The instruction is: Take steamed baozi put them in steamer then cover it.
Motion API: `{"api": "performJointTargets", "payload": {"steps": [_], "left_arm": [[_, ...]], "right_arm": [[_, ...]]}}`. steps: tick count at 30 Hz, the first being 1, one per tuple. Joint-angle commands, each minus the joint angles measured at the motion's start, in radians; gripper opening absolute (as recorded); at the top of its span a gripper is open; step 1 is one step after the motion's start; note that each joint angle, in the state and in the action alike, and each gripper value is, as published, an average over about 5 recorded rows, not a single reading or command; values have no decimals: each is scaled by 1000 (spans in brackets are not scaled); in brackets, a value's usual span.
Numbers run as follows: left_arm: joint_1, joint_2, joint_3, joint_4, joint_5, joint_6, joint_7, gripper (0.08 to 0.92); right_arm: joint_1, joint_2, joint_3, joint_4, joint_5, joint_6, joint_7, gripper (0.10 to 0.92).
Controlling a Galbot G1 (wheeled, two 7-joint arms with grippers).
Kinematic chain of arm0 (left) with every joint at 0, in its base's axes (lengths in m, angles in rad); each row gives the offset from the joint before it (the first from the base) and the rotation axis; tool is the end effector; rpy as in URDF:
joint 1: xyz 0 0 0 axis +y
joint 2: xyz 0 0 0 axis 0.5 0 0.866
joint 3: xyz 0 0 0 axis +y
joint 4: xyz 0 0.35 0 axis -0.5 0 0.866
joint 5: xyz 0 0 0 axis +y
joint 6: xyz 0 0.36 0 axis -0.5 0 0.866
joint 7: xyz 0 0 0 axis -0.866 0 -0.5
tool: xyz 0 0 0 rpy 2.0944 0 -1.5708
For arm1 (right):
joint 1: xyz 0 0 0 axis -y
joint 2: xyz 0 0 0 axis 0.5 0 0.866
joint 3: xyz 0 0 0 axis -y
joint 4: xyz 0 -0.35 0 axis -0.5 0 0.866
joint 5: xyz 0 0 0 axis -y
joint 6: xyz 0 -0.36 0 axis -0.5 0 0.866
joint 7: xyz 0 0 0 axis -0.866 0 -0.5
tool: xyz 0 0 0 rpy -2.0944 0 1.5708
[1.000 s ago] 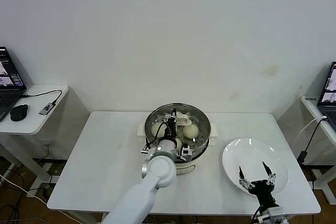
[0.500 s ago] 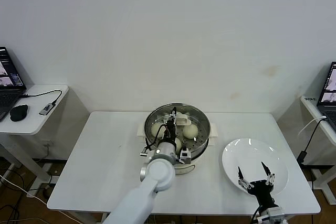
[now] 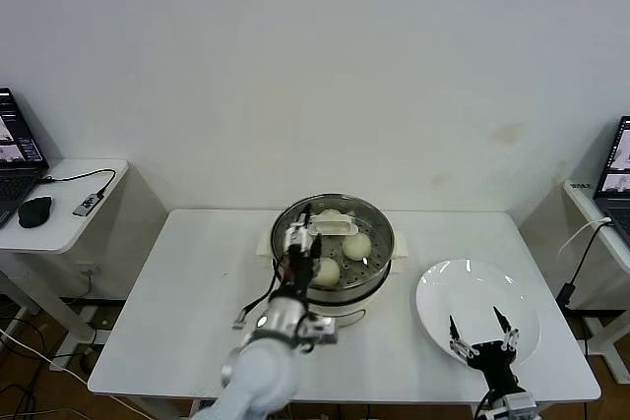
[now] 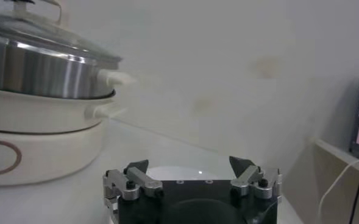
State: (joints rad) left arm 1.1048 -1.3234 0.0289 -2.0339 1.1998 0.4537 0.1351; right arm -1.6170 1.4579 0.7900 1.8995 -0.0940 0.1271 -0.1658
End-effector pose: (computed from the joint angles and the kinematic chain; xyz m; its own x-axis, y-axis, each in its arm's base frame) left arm 0.2608 -0.1176 -0.2402 -0.9766 0.2115 -0.0397 0.0219 0.2809 0.9595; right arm 0.1569 -0.1155 -0.3644 -0.9911 0.0171 0.1319 -0.0241 0.9523 -0.3043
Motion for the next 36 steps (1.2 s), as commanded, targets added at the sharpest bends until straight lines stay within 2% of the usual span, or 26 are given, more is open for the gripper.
{"api": "performJointTargets", "payload": {"steps": [1, 3, 6, 9, 13, 16, 22, 36], "left_arm": [[446, 72, -371, -238, -838, -336, -388, 818], [464, 50, -453, -181, -1011, -443, -412, 822], [506, 41, -529, -133, -1207, -499, -418, 823], [572, 46, -559, -125, -1370, -527, -413, 823], [697, 66, -561, -132, -1489, -635, -383, 823], [762, 67, -553, -129, -1523, -685, -380, 823], [788, 44, -548, -78, -1519, -742, -358, 823], [765, -5, -556, -38, -1448, -686, -291, 823]], "right_arm": [[-18, -43, -66, 15, 150, 93, -13, 823], [-33, -66, -90, 24, 182, 117, -8, 823], [-61, -94, -102, 41, 192, 130, 2, 823], [-92, -119, -105, 56, 208, 111, 8, 823], [-140, -157, -110, 70, 236, 46, -2, 823], [-163, -179, -107, 70, 248, 8, -7, 823], [-182, -179, -102, 80, 206, -4, -10, 823], [-178, -164, -108, 88, 235, -9, 15, 823]]}}
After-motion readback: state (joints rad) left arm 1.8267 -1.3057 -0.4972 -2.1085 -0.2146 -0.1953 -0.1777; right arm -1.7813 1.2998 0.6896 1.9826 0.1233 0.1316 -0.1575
